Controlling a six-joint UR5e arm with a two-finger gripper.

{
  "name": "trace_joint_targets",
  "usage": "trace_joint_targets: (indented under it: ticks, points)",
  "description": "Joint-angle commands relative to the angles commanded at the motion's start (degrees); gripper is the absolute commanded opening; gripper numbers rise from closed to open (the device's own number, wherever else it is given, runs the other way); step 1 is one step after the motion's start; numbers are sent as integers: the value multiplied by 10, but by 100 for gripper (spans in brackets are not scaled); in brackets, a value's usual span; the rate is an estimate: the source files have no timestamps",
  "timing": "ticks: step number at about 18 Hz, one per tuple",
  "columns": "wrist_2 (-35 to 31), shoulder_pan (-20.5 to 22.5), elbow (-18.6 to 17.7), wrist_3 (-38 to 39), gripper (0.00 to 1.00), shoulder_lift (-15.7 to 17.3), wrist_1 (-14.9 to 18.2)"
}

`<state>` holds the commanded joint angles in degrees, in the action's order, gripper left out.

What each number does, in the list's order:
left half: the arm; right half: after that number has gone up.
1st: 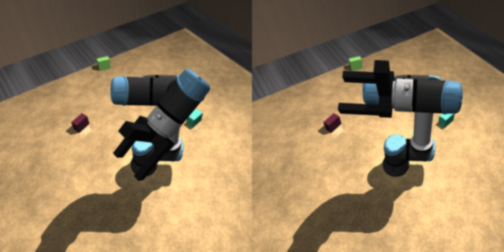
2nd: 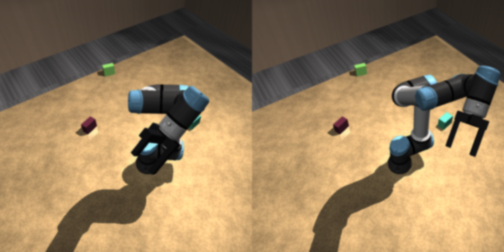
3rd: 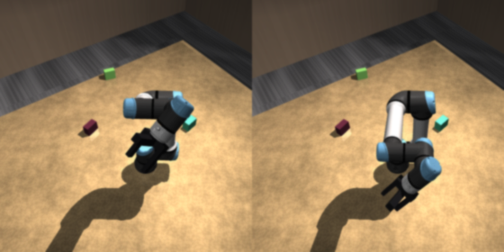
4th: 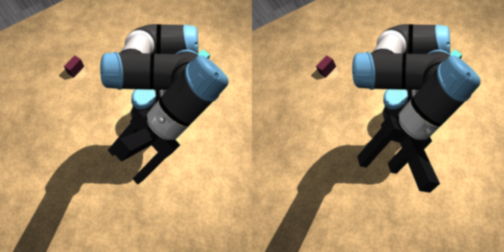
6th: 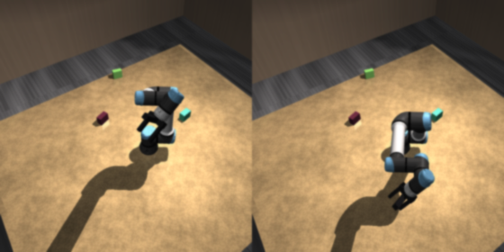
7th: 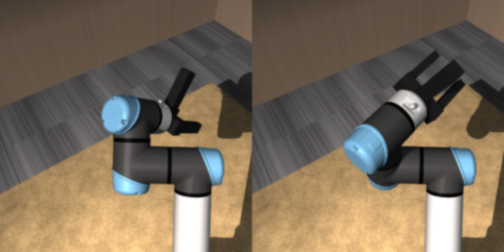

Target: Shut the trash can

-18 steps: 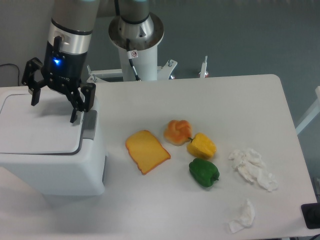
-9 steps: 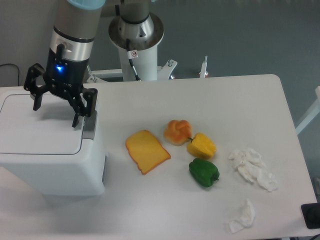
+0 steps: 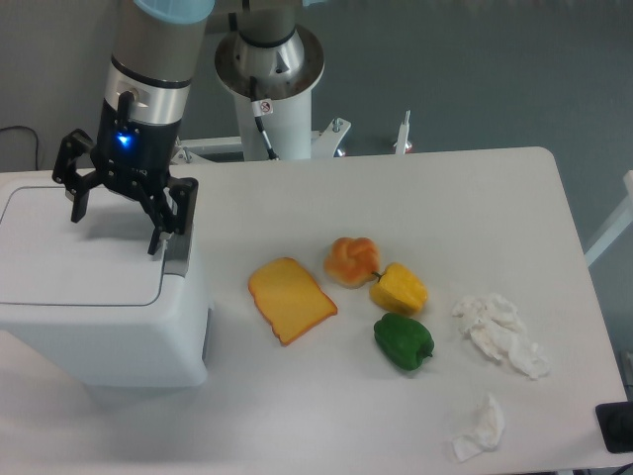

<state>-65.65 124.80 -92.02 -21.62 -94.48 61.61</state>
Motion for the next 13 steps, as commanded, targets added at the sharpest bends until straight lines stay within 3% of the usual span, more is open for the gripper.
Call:
trace_joint_targets:
  ticks: [7, 13]
  points:
    - [1, 4, 5, 4, 100, 3, 0]
    - [-21, 48, 25, 3, 100, 19, 2]
